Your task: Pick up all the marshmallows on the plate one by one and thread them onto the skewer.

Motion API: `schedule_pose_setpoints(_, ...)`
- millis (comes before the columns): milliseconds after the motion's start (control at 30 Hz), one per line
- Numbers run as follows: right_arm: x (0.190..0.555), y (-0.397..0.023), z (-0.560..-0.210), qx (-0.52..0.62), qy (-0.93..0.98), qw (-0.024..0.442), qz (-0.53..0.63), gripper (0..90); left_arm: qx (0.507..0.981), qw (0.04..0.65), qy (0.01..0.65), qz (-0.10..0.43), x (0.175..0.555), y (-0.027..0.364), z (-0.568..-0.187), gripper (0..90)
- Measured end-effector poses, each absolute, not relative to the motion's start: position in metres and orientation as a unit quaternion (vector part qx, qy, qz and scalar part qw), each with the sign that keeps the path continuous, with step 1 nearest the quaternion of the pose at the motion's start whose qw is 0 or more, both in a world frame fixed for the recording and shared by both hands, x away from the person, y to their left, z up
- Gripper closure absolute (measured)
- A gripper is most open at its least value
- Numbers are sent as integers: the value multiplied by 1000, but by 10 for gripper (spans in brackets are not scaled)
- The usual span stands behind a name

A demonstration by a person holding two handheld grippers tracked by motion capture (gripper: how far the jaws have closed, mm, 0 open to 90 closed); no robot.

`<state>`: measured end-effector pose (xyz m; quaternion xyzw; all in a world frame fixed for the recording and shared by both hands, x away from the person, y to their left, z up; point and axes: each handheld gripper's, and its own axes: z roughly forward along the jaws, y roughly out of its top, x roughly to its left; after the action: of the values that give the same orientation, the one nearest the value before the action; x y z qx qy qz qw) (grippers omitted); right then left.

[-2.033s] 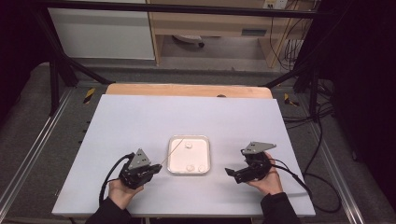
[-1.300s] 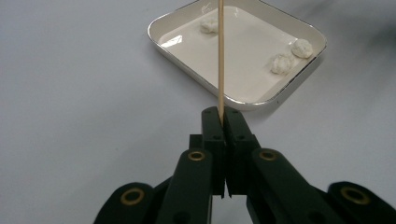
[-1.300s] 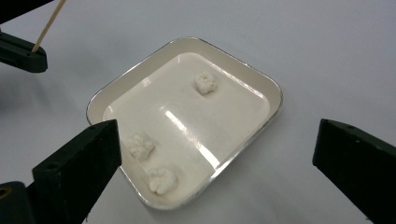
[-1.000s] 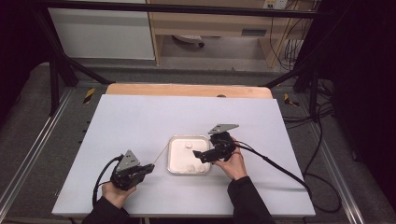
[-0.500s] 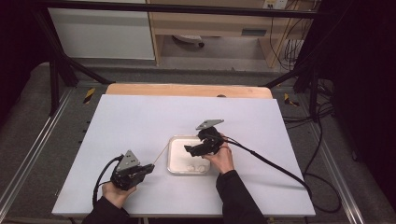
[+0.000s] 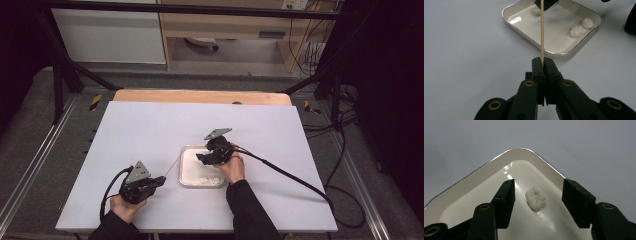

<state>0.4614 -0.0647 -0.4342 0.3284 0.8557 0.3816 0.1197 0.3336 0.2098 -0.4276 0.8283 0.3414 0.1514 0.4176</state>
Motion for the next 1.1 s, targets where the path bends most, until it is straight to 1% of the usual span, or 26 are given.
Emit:
schedule_pose_setpoints(67,463,-65,-435,329,856,123,380,482,828,418,341,151,334,210,-428,885)
schedule_pose_setpoints(567,467,-63,-444,323,864,105,372,602,829,418,341,151,334,209,-428,885)
schedule_pose_setpoints(700,468,-63,-446,319,867,107,369,625,829,418,340,150,334,209,-428,885)
schedule_pose_setpoints(833,467,-63,-447,314,868,117,367,681,829,418,340,151,333,208,-428,885)
schedule_pose_setpoints(967,467,-63,-447,319,865,118,368,705,829,418,339,151,333,208,-428,885)
schedule_pose_setpoints(1100,469,-65,-446,330,862,108,369,725,828,419,339,151,333,209,-428,885)
